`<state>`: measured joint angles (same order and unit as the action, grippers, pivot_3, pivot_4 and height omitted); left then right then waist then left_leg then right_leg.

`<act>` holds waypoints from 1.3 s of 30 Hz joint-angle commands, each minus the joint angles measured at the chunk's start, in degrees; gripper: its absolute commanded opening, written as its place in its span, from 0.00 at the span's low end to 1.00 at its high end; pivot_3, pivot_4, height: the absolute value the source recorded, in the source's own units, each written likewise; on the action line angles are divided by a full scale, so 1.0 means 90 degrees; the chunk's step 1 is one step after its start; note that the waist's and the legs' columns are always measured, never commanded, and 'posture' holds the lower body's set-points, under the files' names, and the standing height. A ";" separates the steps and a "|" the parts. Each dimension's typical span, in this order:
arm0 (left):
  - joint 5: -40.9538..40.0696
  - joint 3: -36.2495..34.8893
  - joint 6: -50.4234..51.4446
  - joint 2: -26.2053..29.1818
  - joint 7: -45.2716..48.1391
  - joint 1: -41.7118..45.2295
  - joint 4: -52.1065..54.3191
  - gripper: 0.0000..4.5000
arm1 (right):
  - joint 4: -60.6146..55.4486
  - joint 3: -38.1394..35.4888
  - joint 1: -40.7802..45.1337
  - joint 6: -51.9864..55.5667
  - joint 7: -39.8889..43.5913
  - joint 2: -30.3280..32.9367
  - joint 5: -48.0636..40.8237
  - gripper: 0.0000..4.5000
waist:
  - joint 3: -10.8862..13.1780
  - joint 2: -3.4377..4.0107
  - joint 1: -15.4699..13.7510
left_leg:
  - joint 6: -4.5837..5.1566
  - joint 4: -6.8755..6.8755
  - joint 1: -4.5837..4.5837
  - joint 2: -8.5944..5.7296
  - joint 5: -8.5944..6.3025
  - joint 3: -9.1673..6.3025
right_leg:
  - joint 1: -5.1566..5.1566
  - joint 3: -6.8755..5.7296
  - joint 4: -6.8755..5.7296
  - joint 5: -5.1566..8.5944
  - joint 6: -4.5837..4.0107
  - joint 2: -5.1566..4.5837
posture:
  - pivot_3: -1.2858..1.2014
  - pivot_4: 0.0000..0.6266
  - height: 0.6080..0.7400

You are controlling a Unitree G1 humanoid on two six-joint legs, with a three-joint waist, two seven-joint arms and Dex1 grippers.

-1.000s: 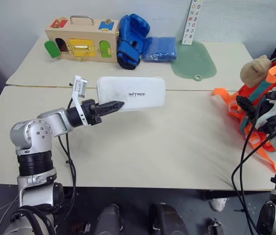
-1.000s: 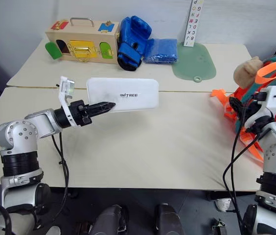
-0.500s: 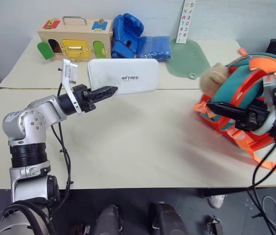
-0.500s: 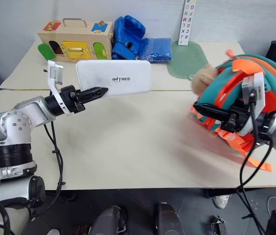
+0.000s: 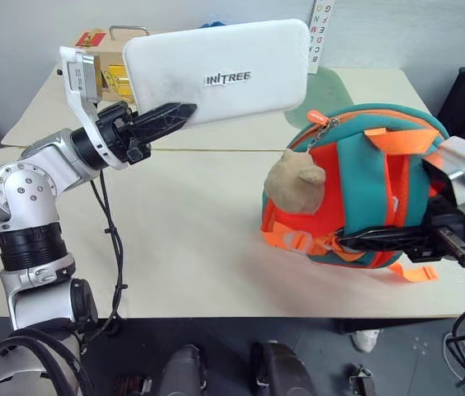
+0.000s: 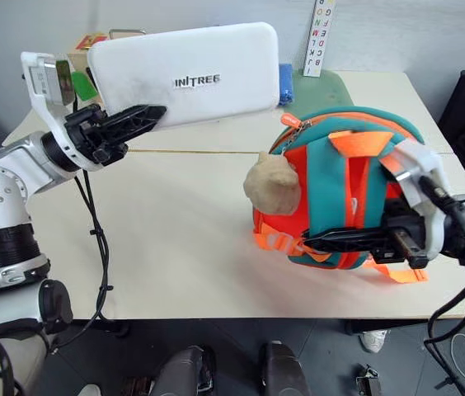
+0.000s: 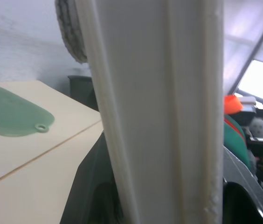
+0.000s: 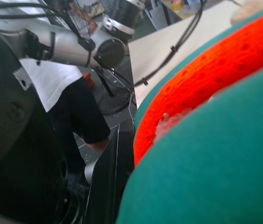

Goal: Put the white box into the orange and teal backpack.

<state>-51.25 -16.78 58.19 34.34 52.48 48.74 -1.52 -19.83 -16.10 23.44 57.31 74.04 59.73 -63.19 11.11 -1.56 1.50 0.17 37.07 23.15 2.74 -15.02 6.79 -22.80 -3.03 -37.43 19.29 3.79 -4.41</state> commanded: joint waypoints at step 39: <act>0.4533 0.3251 -0.4580 -0.3044 0.1655 0.1895 -0.4134 0.73 | -0.0444 0.0017 -0.0204 -0.0576 -0.0784 -0.0642 0.0203 0.00 | 0.0001 -0.0002 -0.0159 | 0.0064 0.0028 0.0016 -0.0004 -0.0031 -0.0003 | 0.0000 -0.0010 0.0003 -0.0005 0.0010 -0.0004 | 0.52 0.24 1.00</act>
<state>-10.69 12.75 17.45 6.91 67.32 66.28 -39.60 -22.26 -15.22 21.52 53.39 67.12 54.04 -60.44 11.12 -1.58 0.07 0.74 37.32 23.29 2.70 -15.30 6.76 -22.80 -3.12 -37.41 19.24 3.87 -4.44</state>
